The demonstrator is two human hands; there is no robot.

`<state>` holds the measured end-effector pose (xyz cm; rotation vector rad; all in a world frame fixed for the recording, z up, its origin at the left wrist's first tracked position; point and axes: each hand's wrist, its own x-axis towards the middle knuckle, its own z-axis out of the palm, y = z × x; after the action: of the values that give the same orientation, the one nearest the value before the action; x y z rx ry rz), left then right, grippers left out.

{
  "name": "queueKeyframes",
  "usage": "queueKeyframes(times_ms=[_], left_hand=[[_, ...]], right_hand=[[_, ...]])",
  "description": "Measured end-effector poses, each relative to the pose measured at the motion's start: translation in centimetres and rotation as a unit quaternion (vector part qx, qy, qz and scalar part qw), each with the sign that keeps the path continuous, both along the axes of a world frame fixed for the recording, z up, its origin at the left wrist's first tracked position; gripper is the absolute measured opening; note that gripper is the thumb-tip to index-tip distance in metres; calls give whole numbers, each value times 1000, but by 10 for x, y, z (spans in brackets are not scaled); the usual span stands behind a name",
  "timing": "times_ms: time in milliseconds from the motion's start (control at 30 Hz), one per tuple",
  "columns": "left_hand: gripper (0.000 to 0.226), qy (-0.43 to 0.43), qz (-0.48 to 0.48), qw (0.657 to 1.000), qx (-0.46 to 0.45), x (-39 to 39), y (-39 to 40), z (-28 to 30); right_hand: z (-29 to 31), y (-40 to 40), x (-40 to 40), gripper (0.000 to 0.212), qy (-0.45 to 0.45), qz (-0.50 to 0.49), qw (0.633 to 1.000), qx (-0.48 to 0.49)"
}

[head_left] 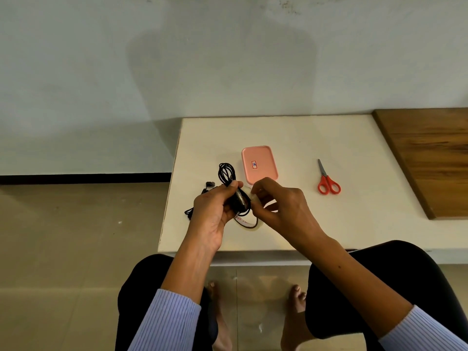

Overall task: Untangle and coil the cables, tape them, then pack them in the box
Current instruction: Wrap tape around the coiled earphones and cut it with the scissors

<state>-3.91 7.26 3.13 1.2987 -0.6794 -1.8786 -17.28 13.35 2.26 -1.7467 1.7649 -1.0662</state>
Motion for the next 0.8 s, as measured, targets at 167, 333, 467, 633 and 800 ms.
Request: queueKeyframes(times_ms=[167, 333, 467, 633, 800], left_hand=[[11, 11, 8, 1000, 5, 0, 1, 0], [11, 15, 11, 1000, 12, 0, 0, 0], [11, 18, 7, 1000, 8, 1, -1, -1], [10, 24, 1, 1000, 10, 1, -2, 0], [11, 39, 9, 999, 27, 2, -1, 2]], right_hand=[[1, -1, -1, 7, -1, -2, 1000, -15], [2, -1, -1, 7, 5, 1, 1000, -26], [0, 1, -2, 8, 8, 3, 999, -44], [-2, 3, 0, 6, -10, -5, 999, -45], [-3, 3, 1, 13, -9, -6, 999, -53]])
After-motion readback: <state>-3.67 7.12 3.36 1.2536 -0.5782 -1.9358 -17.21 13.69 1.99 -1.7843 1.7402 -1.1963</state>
